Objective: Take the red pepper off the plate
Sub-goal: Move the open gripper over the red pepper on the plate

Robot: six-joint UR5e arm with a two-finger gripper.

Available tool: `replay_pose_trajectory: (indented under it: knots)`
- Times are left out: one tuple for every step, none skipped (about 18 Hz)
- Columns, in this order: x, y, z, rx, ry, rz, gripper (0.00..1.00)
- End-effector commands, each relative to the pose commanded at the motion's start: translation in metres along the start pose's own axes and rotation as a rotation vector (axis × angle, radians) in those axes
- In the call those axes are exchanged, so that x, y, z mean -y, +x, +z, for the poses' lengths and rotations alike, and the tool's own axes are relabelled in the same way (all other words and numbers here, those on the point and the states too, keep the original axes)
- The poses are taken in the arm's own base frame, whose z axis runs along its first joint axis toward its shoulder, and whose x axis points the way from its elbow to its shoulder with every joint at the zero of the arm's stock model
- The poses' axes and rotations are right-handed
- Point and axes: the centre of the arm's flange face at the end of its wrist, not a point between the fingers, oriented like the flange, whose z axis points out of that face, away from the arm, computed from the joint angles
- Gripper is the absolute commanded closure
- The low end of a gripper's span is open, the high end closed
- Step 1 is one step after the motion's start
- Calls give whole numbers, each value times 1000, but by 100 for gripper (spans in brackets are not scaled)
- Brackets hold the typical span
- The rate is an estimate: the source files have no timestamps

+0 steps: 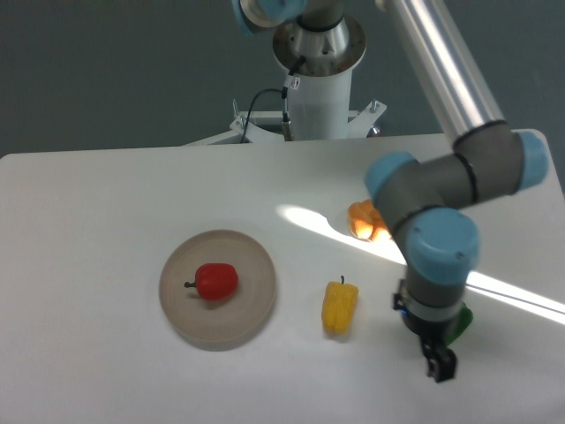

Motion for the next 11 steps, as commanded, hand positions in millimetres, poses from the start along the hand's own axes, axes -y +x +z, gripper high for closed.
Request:
replay_pose_trajectory:
  knots:
    - [12,13,-3,-10,7,-26,0]
    - [22,27,-8,-17,11,-39,0]
    - [34,41,-9,-28,11,-37,0]
    - [46,54,-9,-37,11,-25,0]
    - [58,68,-10,-45,12,-7,0]
    - [68,81,-8,-57,12,0,0]
    - [83,98,-8,-64,13,-22,0]
    - [99,113,-4,-65,15,-27,0]
    - [110,121,1,-62,16,-12,0]
    - [123,130,6,-55,20,5,0]
    - [137,141,11,-32,31,26,0]
